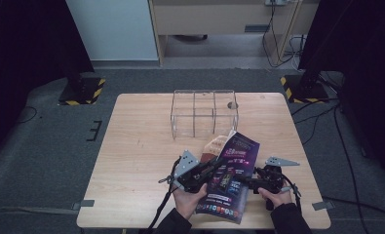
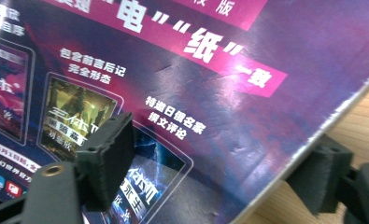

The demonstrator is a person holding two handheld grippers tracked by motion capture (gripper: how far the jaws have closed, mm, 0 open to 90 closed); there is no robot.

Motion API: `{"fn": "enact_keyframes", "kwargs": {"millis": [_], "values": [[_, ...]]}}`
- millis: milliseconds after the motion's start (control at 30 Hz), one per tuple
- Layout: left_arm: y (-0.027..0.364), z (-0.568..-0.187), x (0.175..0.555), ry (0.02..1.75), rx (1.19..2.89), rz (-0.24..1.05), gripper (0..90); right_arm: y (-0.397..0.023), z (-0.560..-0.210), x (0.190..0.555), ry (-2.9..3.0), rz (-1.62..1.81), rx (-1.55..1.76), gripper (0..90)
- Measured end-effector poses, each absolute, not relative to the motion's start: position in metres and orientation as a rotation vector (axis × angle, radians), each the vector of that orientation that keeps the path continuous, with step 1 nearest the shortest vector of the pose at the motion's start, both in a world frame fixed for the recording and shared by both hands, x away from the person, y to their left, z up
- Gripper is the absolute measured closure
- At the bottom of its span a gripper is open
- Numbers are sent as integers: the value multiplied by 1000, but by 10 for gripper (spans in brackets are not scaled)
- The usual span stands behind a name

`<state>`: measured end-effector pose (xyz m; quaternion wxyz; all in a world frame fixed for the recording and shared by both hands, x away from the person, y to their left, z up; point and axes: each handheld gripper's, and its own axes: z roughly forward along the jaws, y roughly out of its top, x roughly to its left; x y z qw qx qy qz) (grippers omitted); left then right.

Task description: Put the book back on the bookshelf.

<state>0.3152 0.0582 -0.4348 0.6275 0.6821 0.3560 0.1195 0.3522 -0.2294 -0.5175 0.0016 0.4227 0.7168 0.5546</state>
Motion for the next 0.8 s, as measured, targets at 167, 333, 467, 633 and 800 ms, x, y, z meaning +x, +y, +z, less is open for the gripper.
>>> {"fn": "enact_keyframes", "kwargs": {"millis": [167,333,467,633,800], "values": [[63,-437,318,841,1560,275,838,-232,-509,349,2210,1815,1311,327],[64,-440,318,849,1551,277,838,-229,-502,345,2198,1837,1256,382],[64,-441,317,846,1550,280,838,-229,-501,345,2192,1822,1270,435],[63,-441,317,843,1545,284,838,-230,-499,345,2176,1770,1296,540],[63,-441,317,844,1544,282,838,-230,-498,344,2166,1716,1333,643]]}}
